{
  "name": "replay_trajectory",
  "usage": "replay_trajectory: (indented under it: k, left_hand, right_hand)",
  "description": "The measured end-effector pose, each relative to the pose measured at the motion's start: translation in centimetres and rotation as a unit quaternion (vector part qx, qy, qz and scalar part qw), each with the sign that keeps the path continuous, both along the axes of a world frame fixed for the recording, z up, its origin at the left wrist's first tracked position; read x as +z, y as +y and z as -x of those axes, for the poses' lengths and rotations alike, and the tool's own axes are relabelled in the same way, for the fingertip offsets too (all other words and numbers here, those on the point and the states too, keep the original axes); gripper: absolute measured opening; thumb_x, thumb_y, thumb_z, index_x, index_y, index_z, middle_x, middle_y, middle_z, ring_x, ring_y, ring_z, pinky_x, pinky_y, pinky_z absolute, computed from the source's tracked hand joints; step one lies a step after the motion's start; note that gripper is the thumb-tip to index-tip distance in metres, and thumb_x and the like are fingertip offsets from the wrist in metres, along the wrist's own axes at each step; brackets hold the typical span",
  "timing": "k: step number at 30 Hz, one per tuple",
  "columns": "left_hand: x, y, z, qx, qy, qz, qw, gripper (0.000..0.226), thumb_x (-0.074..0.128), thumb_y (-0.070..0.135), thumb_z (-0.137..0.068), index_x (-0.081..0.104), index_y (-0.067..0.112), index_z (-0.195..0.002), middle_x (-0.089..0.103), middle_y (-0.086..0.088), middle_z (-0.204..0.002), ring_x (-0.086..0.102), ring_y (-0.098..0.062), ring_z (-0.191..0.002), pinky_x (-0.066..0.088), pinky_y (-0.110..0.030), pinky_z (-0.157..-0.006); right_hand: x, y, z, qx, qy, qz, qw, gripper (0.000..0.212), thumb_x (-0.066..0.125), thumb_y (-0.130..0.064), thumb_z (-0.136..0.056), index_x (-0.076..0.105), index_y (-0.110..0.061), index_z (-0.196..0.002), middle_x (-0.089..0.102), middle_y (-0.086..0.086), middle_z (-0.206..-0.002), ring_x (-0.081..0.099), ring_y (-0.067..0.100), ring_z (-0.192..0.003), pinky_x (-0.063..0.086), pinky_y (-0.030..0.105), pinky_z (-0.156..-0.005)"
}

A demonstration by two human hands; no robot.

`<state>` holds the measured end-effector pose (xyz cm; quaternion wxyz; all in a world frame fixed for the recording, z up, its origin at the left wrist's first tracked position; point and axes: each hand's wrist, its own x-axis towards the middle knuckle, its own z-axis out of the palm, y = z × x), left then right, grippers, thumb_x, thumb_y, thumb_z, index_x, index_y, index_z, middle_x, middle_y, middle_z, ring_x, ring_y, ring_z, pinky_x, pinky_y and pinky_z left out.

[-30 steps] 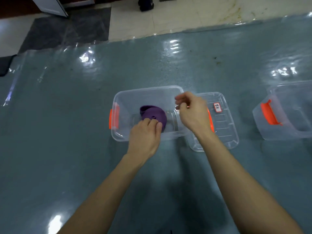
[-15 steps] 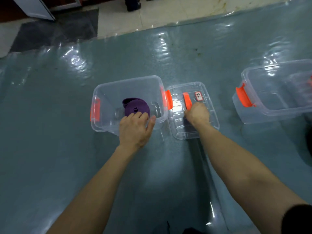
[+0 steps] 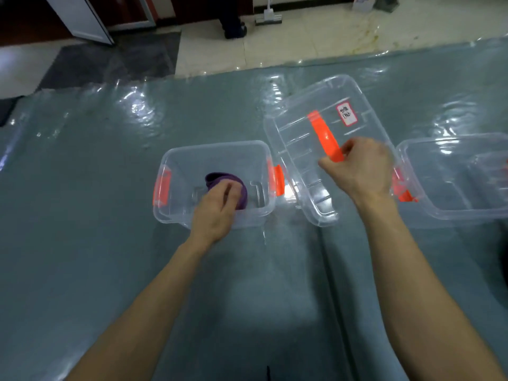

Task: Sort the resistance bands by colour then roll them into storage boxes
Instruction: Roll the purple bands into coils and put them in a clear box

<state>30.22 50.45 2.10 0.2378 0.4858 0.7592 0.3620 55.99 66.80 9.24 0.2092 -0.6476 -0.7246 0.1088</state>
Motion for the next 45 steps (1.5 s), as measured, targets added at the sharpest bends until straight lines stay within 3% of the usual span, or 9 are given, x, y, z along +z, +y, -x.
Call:
replay_trajectory:
  k: [3, 6, 10, 14, 18, 22, 27, 41, 45]
  left_hand:
    - [5.1, 1.4, 1.4, 0.140, -0.376, -0.081, 0.912, 0.038, 0.049, 0.044, -0.113, 0.064, 0.011, -0.126, 0.072, -0.014, -0.114, 0.077, -0.036, -0.101, 0.067, -0.049, -0.080]
    - [8.5, 1.1, 4.1, 0.151, -0.456, -0.133, 0.867, 0.045, 0.057, 0.053, -0.107, 0.061, 0.017, -0.135, 0.074, -0.013, -0.122, 0.078, -0.036, -0.107, 0.066, -0.057, -0.085]
    - [9.0, -1.1, 7.4, 0.173, -0.397, -0.159, 0.887, 0.046, 0.068, 0.022, -0.106, 0.054, 0.012, -0.148, 0.078, -0.010, -0.109, 0.080, -0.034, -0.092, 0.065, -0.040, -0.066]
    - [7.0, -3.2, 9.2, 0.239, -0.369, -0.173, 0.881, 0.046, 0.068, 0.010, -0.104, 0.054, -0.003, -0.146, 0.079, -0.005, -0.092, 0.080, -0.028, -0.081, 0.064, -0.035, -0.064]
    - [5.2, -2.9, 9.8, 0.255, -0.357, -0.163, 0.884, 0.038, 0.069, 0.008, -0.103, 0.051, 0.008, -0.137, 0.077, -0.012, -0.096, 0.077, -0.027, -0.073, 0.063, -0.034, -0.062]
    - [2.4, -1.8, 10.1, 0.312, -0.198, -0.146, 0.918, 0.031, 0.073, 0.020, -0.102, 0.052, 0.016, -0.125, 0.072, -0.003, -0.099, 0.069, -0.013, -0.075, 0.060, -0.037, -0.076]
    - [-0.5, -2.3, 11.0, 0.332, -0.082, -0.079, 0.936, 0.029, 0.066, 0.032, -0.102, 0.059, 0.013, -0.123, 0.069, -0.003, -0.119, 0.066, -0.020, -0.102, 0.057, -0.045, -0.098]
    - [-3.3, -2.7, 10.6, 0.338, -0.158, -0.026, 0.927, 0.042, 0.062, 0.030, -0.105, 0.049, 0.013, -0.141, 0.059, -0.001, -0.129, 0.062, -0.022, -0.109, 0.051, -0.036, -0.096]
    - [-3.8, -2.4, 11.8, 0.370, -0.258, -0.027, 0.892, 0.053, 0.076, 0.040, -0.094, 0.067, 0.008, -0.136, 0.075, -0.009, -0.126, 0.073, -0.025, -0.103, 0.060, -0.041, -0.093]
  right_hand:
    - [4.2, 0.1, 3.0, 0.124, -0.022, -0.033, 0.991, 0.034, 0.072, -0.048, -0.066, 0.075, -0.020, -0.085, 0.072, 0.006, -0.087, 0.067, 0.033, -0.083, 0.058, 0.042, -0.076]
    - [6.6, -1.0, 7.4, 0.275, -0.063, -0.044, 0.958, 0.032, 0.071, -0.047, -0.070, 0.074, -0.022, -0.090, 0.069, 0.003, -0.091, 0.066, 0.030, -0.086, 0.056, 0.041, -0.078]
    - [5.9, -2.6, 12.4, 0.375, -0.054, -0.039, 0.925, 0.028, 0.075, -0.037, -0.077, 0.073, -0.019, -0.099, 0.067, 0.003, -0.099, 0.067, 0.029, -0.091, 0.057, 0.044, -0.081]
    - [1.8, -4.1, 12.4, 0.232, 0.139, -0.081, 0.959, 0.053, 0.074, -0.039, -0.092, 0.062, -0.013, -0.137, 0.061, 0.010, -0.129, 0.056, 0.031, -0.121, 0.047, 0.041, -0.102]
    - [-2.6, -5.5, 11.2, 0.091, 0.237, 0.144, 0.956, 0.049, 0.061, -0.039, -0.105, 0.052, -0.012, -0.146, 0.067, 0.013, -0.135, 0.062, 0.036, -0.123, 0.040, 0.033, -0.085]
    - [-4.8, -5.4, 11.8, 0.081, 0.207, 0.116, 0.968, 0.028, 0.051, -0.021, -0.108, 0.053, -0.005, -0.131, 0.069, 0.019, -0.109, 0.066, 0.042, -0.099, 0.031, 0.032, -0.070]
    - [-6.2, -4.7, 13.8, 0.113, 0.145, 0.103, 0.978, 0.040, 0.042, -0.015, -0.107, 0.047, -0.001, -0.144, 0.065, 0.024, -0.128, 0.062, 0.045, -0.114, 0.049, 0.046, -0.089]
    - [-8.7, -5.4, 12.2, 0.031, 0.251, 0.225, 0.941, 0.078, 0.051, -0.042, -0.108, 0.015, -0.011, -0.169, 0.033, 0.011, -0.172, 0.036, 0.031, -0.156, 0.032, 0.045, -0.124]
    - [-9.5, -4.8, 12.0, -0.070, 0.359, 0.315, 0.876, 0.069, 0.071, -0.063, -0.091, 0.064, -0.007, -0.132, 0.073, 0.007, -0.123, 0.070, 0.031, -0.116, 0.053, 0.037, -0.088]
